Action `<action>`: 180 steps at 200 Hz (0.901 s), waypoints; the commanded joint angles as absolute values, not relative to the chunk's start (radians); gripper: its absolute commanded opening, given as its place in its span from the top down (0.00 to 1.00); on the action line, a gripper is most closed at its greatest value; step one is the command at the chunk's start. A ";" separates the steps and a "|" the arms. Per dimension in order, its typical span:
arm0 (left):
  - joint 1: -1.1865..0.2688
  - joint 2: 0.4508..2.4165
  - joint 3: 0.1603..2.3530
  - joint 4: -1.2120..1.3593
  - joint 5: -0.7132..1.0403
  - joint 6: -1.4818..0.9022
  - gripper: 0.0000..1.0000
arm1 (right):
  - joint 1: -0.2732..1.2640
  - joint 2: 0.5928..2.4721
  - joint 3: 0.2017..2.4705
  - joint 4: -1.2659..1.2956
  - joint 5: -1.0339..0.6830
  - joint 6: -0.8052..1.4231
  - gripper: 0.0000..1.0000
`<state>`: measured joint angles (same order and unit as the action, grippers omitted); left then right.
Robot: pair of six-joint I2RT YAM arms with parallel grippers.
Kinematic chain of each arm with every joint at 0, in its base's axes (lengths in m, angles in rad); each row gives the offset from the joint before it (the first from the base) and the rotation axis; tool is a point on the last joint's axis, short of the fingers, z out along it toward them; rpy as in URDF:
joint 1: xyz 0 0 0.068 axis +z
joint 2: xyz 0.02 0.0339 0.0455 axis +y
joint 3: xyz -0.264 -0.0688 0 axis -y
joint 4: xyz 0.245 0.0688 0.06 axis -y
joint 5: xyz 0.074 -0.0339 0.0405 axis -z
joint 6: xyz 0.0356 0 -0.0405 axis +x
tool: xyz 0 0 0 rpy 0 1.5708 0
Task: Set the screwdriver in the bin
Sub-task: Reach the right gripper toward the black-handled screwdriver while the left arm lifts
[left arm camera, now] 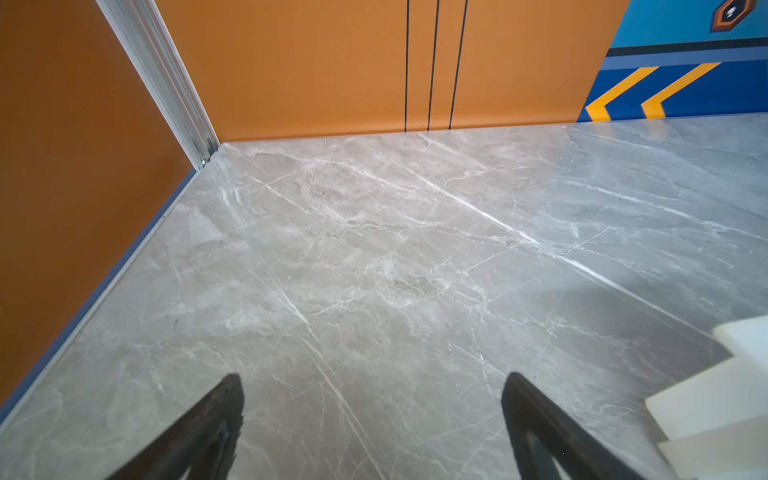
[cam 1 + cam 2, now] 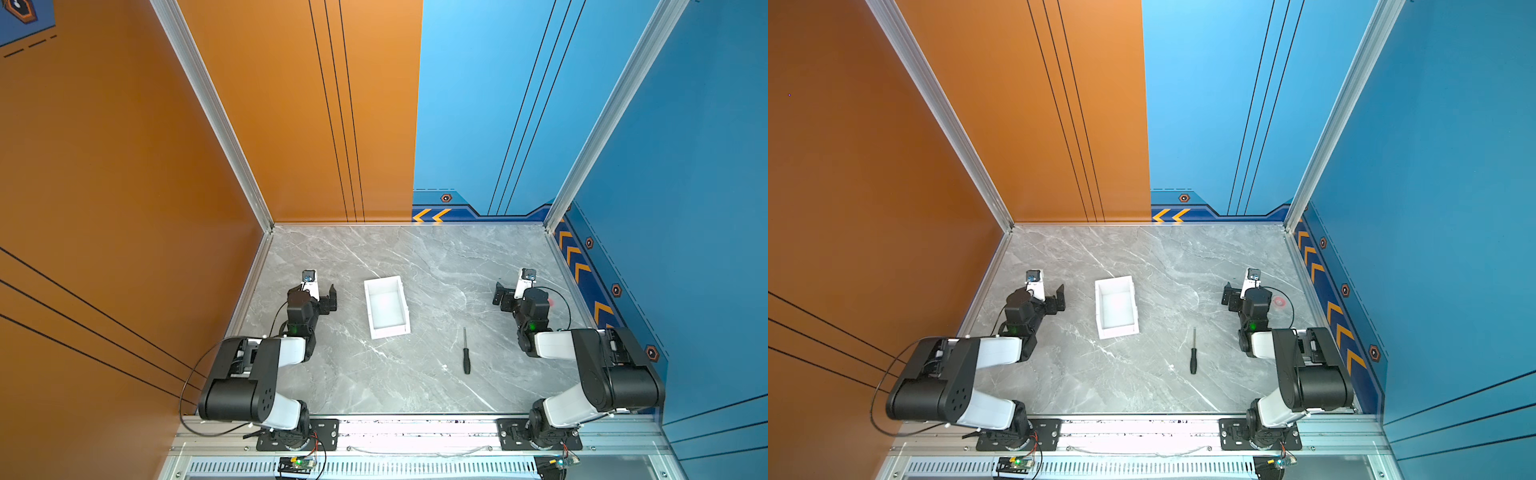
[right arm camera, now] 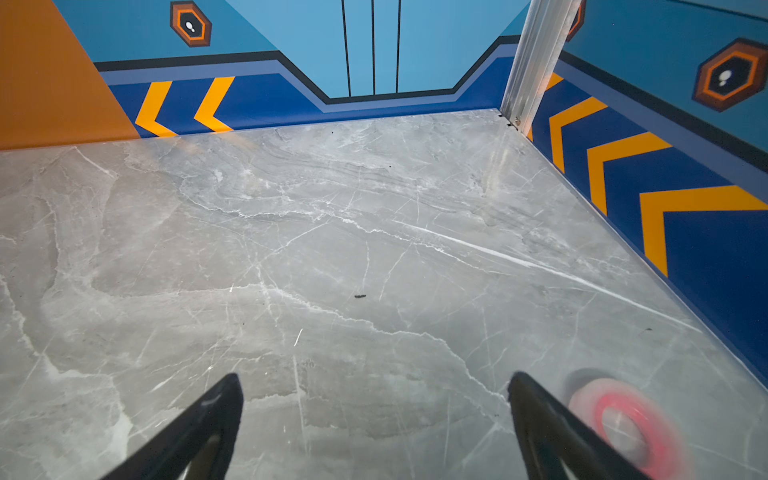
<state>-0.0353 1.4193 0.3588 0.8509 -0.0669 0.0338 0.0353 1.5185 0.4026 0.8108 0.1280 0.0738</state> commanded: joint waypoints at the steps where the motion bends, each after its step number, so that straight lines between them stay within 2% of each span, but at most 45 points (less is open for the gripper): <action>1: -0.062 1.337 0.412 0.685 -0.080 0.080 0.02 | 0.046 1.444 0.508 0.583 0.214 0.074 0.00; 42: -0.098 1.301 0.625 0.237 -0.114 0.118 0.02 | 0.065 1.306 0.689 0.164 0.248 0.195 0.00; 77: -0.112 1.258 0.822 -0.104 -0.026 0.148 0.02 | 0.055 1.128 0.734 -0.085 0.262 0.485 0.00; 97: -0.124 1.251 0.955 -0.334 0.036 0.169 0.02 | -0.042 1.051 0.689 -0.091 -0.005 0.557 0.00; 115: -0.140 1.255 1.067 -0.478 0.060 0.175 0.02 | -0.042 0.992 0.687 -0.160 -0.061 0.602 0.00; 159: -0.168 1.284 1.158 -0.661 0.133 0.144 0.02 | 0.163 0.887 0.783 -0.484 0.145 0.586 0.06; 180: -0.184 1.281 1.139 -0.663 0.134 0.149 0.02 | 0.291 0.869 0.796 -0.593 0.231 0.617 0.16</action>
